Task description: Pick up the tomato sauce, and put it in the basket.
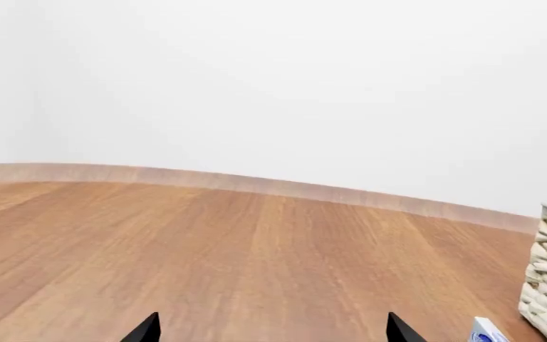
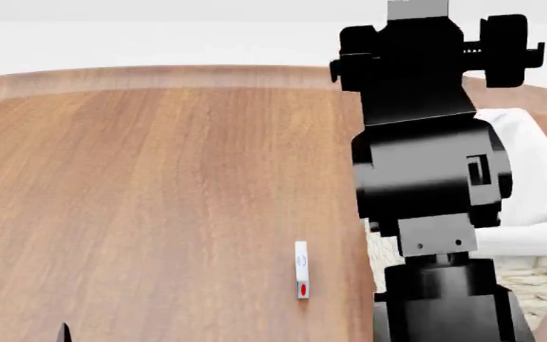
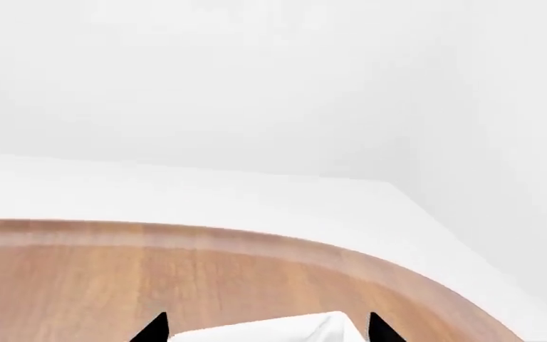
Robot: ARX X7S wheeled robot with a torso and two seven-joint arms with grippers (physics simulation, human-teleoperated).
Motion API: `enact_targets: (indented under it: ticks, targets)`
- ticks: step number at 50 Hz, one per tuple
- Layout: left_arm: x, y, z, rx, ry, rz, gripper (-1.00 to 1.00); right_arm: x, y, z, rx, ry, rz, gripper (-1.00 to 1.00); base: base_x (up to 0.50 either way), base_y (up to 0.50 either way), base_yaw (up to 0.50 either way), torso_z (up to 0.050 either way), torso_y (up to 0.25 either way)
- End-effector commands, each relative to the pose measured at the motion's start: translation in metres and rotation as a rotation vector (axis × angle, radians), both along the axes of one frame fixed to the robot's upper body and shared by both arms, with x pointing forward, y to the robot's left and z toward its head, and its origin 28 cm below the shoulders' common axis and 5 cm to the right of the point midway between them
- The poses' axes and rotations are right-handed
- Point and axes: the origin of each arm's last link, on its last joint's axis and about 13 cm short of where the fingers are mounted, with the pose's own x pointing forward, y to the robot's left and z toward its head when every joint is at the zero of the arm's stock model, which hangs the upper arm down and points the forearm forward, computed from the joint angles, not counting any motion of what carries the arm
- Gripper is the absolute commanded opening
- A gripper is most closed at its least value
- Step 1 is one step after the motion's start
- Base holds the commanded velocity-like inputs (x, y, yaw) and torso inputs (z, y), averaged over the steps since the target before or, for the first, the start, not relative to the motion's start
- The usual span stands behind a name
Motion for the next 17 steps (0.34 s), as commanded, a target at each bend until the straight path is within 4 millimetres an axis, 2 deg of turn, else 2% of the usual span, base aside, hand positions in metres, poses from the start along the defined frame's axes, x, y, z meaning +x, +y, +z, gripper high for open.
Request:
enact_targets:
  ticks: [1,4,7,12,17]
  targets:
    - [0.0,0.001,0.002,0.0,-0.003,0.004,1.0,-0.07,0.048,-0.003,-0.055,-0.181,0.217,1.0,0.0,0.0,0.0,0.0,0.0]
    - [0.0,0.0,0.002,0.002,-0.003,0.001,1.0,-0.099,0.064,-0.018,-0.041,-0.214,0.271,1.0,0.0,0.0,0.0,0.0,0.0]
    - [-0.001,0.0,0.002,0.002,-0.003,0.001,1.0,-0.119,0.074,-0.029,-0.052,-0.227,0.309,1.0,0.0,0.0,0.0,0.0,0.0]
    - [-0.001,0.001,0.001,0.004,-0.001,0.004,1.0,-0.173,0.096,-0.06,0.007,-0.242,0.467,1.0,0.0,0.0,0.0,0.0,0.0]
    - [-0.001,0.001,0.001,0.005,-0.001,0.004,1.0,-0.215,0.111,-0.087,0.064,-0.23,0.583,1.0,0.0,0.0,0.0,0.0,0.0]
